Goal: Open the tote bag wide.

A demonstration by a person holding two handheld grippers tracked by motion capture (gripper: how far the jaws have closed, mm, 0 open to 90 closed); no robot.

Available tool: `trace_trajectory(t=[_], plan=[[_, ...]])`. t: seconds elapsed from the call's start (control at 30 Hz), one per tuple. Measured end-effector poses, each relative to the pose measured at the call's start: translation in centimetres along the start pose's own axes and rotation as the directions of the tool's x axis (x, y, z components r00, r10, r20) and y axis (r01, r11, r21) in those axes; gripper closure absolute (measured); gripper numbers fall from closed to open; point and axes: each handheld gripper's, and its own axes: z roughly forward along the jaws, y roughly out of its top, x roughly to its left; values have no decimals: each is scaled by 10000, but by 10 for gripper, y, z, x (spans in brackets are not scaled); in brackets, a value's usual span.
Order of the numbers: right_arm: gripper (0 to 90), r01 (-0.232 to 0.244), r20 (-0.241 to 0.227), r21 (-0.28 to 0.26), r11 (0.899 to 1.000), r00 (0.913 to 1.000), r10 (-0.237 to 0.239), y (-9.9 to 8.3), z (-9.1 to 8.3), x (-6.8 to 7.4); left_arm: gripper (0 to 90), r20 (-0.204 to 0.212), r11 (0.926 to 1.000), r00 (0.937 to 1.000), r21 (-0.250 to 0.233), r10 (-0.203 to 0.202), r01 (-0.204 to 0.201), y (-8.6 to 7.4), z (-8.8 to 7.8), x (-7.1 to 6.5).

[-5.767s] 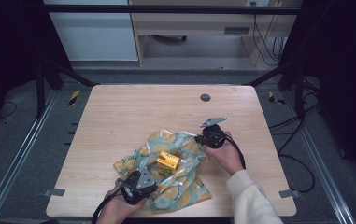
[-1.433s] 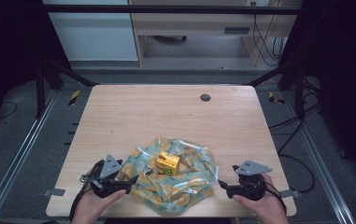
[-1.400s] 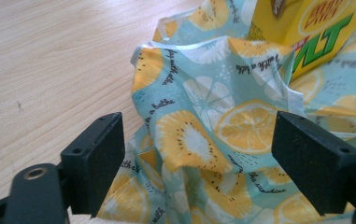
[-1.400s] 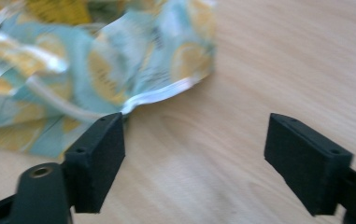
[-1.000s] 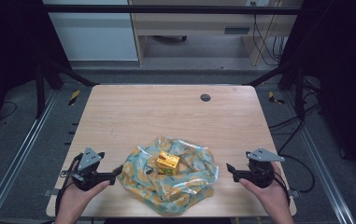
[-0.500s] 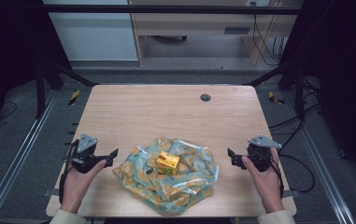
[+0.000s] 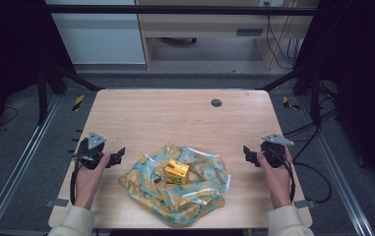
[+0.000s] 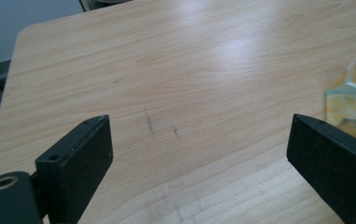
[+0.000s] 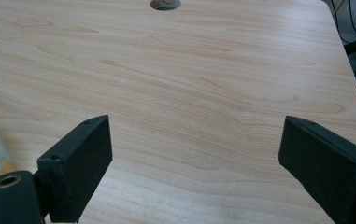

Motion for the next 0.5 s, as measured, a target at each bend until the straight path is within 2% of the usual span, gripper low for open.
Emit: trace_trajectory(t=[0.2, 0.37, 0.5], plan=[[108, 1, 189, 292, 9996, 9998, -7, -4, 8, -7, 73, -276, 9991, 9988, -9, -414, 414, -6, -4, 18], [105, -39, 162, 468, 9989, 9999, 32, -10, 7, -9, 72, -253, 9932, 9932, 221, -1136, 1142, -14, -9, 31], [101, -60, 77, 557, 9984, 10000, 56, -15, 1, -9, 73, -279, 9907, 9933, 745, -1121, 1139, -18, -10, 33]])
